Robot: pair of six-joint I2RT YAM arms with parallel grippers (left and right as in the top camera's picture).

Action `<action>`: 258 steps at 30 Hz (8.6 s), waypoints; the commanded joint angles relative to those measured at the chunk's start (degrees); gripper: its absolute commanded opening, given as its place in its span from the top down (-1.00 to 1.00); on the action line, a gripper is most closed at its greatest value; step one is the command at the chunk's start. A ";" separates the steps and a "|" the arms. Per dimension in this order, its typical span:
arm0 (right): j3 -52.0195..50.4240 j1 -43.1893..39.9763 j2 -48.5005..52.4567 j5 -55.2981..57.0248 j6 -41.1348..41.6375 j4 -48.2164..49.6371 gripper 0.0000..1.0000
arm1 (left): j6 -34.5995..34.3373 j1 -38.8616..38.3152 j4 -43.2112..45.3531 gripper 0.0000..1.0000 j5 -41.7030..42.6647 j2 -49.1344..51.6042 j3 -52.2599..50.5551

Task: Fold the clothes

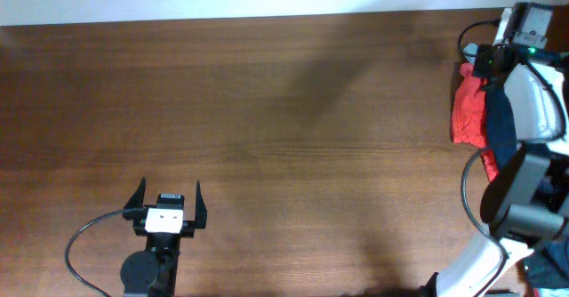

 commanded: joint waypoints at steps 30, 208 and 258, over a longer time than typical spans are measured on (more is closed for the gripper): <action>0.33 -2.71 11.13 1.40 -0.55 12.50 -0.14 | 0.70 -0.28 0.04 -0.98 0.26 -0.24 -0.28; -3.08 8.83 -8.70 -18.40 9.55 -36.89 0.64 | 0.70 -0.28 0.04 -0.98 0.26 -0.24 -0.28; 20.28 11.80 3.96 -29.11 6.54 -35.65 0.91 | 0.70 -0.28 0.04 -0.98 0.26 -0.24 -0.28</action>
